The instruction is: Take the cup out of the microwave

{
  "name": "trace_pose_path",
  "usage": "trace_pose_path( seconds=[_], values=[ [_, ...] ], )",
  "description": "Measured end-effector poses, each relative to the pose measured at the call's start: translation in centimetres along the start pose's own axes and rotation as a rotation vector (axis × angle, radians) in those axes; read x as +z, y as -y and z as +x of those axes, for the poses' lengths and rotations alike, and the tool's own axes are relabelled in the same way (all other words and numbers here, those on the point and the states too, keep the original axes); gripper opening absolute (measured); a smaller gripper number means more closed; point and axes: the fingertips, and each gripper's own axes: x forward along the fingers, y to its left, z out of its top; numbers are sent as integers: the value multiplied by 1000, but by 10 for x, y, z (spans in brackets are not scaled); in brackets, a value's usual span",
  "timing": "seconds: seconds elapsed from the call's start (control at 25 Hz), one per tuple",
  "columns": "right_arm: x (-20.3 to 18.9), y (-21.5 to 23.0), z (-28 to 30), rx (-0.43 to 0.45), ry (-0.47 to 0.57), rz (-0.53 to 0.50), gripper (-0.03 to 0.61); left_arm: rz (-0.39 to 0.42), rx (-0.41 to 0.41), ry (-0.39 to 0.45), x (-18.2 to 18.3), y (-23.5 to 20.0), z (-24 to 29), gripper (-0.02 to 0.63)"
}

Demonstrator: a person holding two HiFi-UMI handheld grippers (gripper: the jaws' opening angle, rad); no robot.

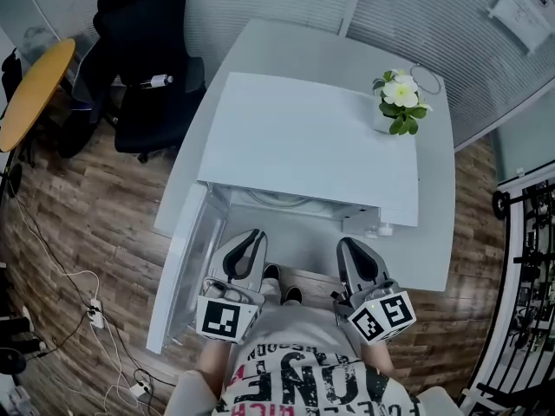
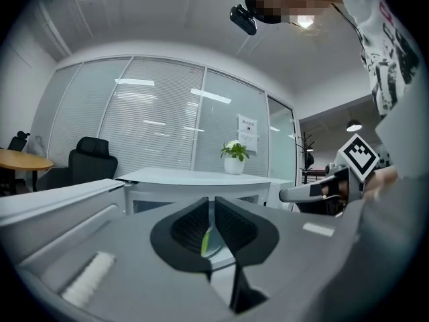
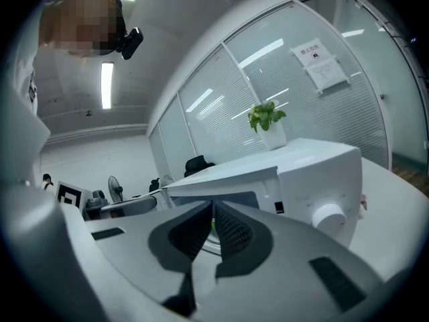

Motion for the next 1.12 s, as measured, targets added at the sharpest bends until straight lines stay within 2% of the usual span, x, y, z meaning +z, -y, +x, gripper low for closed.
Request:
trace_pose_path(
  seconds=[0.52, 0.76, 1.12],
  values=[
    [-8, -4, 26, -69, -3, 17, 21, -33, -60, -20, -12, -29, 15, 38],
    [-11, -6, 31, -65, -17, 4, 21, -53, -57, -36, -16, -34, 18, 40],
    [-4, -4, 38, -16, -13, -1, 21, -26, -32, -18, -10, -32, 19, 38]
  ],
)
